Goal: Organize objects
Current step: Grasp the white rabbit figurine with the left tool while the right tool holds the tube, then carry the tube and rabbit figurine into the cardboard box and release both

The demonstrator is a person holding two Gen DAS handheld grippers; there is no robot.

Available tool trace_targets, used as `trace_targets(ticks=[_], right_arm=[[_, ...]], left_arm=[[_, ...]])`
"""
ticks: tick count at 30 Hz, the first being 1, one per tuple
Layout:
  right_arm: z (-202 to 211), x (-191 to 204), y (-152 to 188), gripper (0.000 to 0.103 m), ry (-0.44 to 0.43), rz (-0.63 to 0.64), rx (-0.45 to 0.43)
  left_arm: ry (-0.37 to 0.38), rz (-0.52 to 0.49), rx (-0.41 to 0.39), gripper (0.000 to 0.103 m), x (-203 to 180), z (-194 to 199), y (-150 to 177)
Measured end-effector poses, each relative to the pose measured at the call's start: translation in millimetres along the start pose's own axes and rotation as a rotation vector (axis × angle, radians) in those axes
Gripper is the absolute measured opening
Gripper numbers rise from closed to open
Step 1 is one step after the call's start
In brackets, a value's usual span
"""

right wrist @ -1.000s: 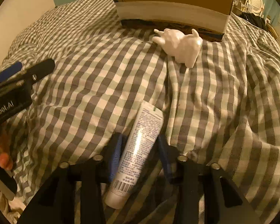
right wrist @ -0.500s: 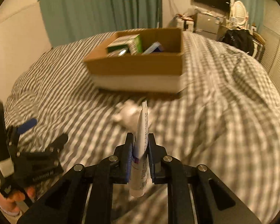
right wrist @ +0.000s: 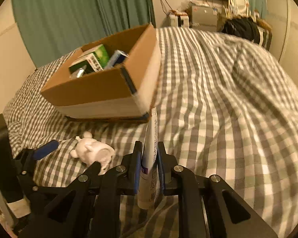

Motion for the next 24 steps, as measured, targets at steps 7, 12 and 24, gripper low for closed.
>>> trace_targets(ticks=[7, 12, 24], right_arm=[[1.2, 2.1, 3.6, 0.014, -0.023, 0.010, -0.004], [2.1, 1.5, 5.7, 0.014, -0.024, 0.004, -0.007], [60.2, 42.0, -8.0, 0.014, -0.041, 0.096, -0.119]], left_arm=[[0.003, -0.015, 0.022, 0.098, -4.7, -23.6, -4.8], [0.077, -0.007, 0.034, 0.080, -0.1, -20.9, -8.4], [0.068, -0.019, -0.083, 0.079, 19.3, 67.9, -28.9]])
Point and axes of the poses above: each gripper's, at about its wrist camera, not at the fingertips, and z roughly against the way its jaws point, x to its left, y to its underside, the point moved 2 cm from there along -z, roughly the way its jaws point, and after that the axes turned 4 degrees about z, right-handed, at the moved point
